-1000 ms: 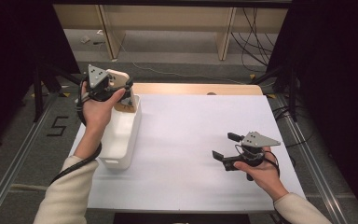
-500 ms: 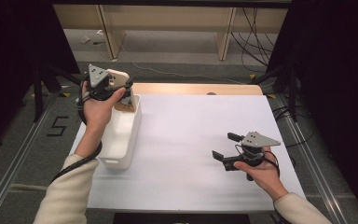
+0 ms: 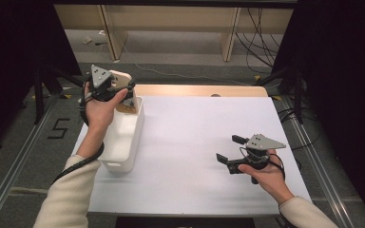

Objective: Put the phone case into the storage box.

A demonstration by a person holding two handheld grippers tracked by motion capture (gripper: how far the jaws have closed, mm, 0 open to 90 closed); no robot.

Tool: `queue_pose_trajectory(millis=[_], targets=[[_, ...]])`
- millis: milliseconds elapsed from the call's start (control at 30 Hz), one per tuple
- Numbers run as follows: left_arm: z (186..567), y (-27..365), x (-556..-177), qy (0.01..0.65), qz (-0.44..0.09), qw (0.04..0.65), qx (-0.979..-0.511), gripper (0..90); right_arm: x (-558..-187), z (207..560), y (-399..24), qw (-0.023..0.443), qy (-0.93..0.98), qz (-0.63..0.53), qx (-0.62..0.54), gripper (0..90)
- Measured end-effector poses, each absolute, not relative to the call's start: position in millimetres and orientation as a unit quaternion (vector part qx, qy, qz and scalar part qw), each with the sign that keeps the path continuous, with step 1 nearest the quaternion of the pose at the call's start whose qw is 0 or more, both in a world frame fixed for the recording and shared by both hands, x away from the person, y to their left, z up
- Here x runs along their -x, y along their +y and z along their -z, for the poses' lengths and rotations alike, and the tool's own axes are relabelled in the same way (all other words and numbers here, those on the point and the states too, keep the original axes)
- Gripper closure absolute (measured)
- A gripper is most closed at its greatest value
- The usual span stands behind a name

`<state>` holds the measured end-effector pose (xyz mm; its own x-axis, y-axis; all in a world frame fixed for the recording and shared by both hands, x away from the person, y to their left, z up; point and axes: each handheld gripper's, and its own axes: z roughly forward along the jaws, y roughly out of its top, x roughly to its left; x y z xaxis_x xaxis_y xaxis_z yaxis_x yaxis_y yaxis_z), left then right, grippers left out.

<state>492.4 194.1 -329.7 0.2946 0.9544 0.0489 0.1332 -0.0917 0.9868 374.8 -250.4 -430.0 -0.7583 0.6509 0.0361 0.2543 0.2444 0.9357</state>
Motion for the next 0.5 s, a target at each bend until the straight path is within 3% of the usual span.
queue_pose_trajectory(millis=[500], targets=[[332.2,196.0,-496.9,0.442,-0.4,0.507,-0.622,10.3,-374.9,430.3,-250.2,0.183,0.768,-0.539,-0.295,7.7]])
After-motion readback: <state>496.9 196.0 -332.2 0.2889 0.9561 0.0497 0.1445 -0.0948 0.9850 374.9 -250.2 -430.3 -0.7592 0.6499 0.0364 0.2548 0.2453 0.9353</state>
